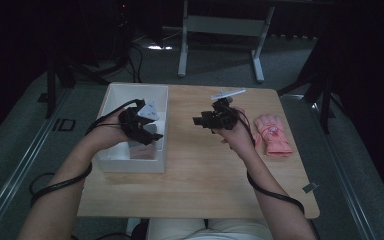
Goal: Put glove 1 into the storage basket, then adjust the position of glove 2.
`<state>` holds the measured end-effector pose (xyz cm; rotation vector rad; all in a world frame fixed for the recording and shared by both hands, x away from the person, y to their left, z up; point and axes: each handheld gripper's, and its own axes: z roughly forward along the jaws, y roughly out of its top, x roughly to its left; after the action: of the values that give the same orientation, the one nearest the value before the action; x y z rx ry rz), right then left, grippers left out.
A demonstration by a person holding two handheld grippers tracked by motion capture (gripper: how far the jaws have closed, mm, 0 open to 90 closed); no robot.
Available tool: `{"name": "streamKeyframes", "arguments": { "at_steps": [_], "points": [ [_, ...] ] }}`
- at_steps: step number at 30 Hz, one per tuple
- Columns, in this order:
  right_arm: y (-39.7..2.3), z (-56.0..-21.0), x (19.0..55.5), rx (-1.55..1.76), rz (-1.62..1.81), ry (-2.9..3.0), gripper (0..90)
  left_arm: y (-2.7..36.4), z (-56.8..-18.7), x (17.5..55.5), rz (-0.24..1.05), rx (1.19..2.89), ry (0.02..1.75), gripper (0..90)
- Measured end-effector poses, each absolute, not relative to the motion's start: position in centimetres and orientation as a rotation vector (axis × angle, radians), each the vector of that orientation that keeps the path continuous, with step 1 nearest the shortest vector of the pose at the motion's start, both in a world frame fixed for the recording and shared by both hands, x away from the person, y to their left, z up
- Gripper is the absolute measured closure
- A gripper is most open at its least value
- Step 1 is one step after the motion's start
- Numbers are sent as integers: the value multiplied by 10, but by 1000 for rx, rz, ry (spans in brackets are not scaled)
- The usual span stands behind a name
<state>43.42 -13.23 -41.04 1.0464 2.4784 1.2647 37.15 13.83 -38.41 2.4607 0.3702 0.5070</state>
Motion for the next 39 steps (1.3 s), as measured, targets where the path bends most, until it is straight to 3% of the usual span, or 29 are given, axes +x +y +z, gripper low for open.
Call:
{"name": "streamKeyframes", "arguments": {
  "at_steps": [12,18,26,33,34,39],
  "points": [
    [-183,-412,428,1019,1229,2404,581,70,-392,352,442,2511,306,383],
    [-209,-415,427,1038,1213,2364,601,52,-418,338,350,2506,261,384],
    [-237,-428,438,1045,1161,2322,609,35,-461,317,387,2545,284,372],
    [-264,-460,463,1118,1043,2324,612,31,-517,304,300,2550,358,200],
    [-266,-466,471,1109,1014,2343,615,32,-522,303,300,2552,360,92],
    [-255,-476,484,1000,932,2403,633,32,-534,298,347,2505,409,12]
  ]
}}
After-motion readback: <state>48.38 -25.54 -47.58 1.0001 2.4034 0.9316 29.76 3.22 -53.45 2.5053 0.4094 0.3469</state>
